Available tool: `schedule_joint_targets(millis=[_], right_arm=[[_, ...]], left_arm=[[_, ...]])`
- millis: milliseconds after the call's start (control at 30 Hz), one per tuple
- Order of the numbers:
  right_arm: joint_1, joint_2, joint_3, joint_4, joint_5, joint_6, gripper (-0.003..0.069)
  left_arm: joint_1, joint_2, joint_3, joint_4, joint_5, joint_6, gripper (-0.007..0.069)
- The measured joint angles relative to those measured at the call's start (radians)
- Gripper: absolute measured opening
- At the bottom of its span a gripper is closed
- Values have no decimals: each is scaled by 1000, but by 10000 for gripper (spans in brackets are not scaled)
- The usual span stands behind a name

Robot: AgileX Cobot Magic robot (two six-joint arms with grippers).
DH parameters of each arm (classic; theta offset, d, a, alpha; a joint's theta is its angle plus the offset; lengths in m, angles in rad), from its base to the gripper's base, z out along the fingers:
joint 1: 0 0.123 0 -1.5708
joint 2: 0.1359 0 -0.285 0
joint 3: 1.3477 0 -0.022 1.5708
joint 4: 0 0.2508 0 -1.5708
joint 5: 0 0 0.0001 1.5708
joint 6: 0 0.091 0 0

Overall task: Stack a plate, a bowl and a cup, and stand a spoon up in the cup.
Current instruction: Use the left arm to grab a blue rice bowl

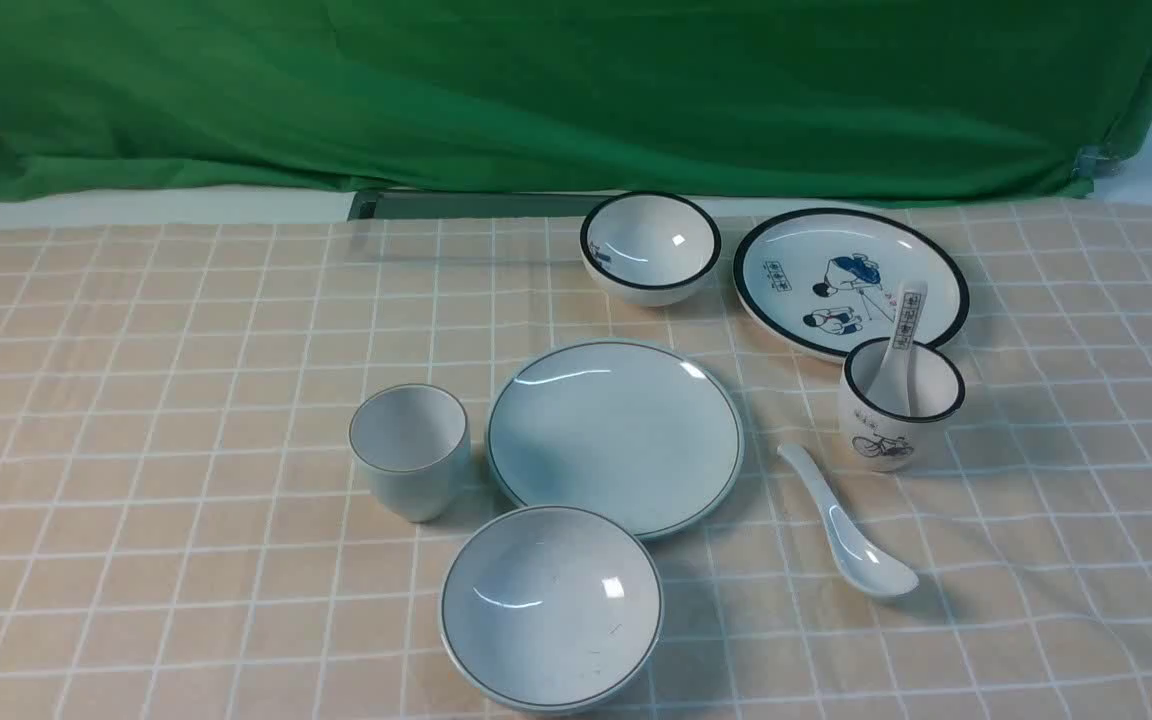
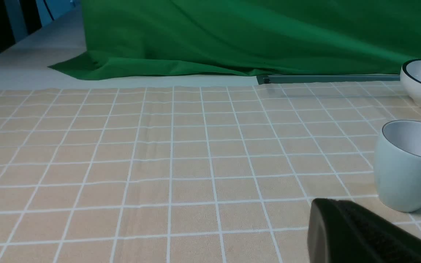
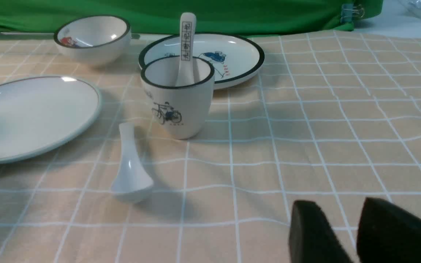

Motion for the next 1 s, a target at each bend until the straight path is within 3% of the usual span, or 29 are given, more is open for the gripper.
schedule_joint_targets(millis=[667, 733, 933, 1000], right_arm=[[0, 0, 0, 0, 0, -1, 239], [0, 0, 0, 0, 0, 0, 239], [0, 0, 0, 0, 0, 0, 239], [0, 0, 0, 0, 0, 0, 239]], left_arm=[[0, 0, 0, -11, -9, -6, 6], [0, 0, 0, -89, -42, -41, 6], [0, 0, 0, -488, -201, -169, 6], [0, 0, 0, -526, -234, -178, 6]])
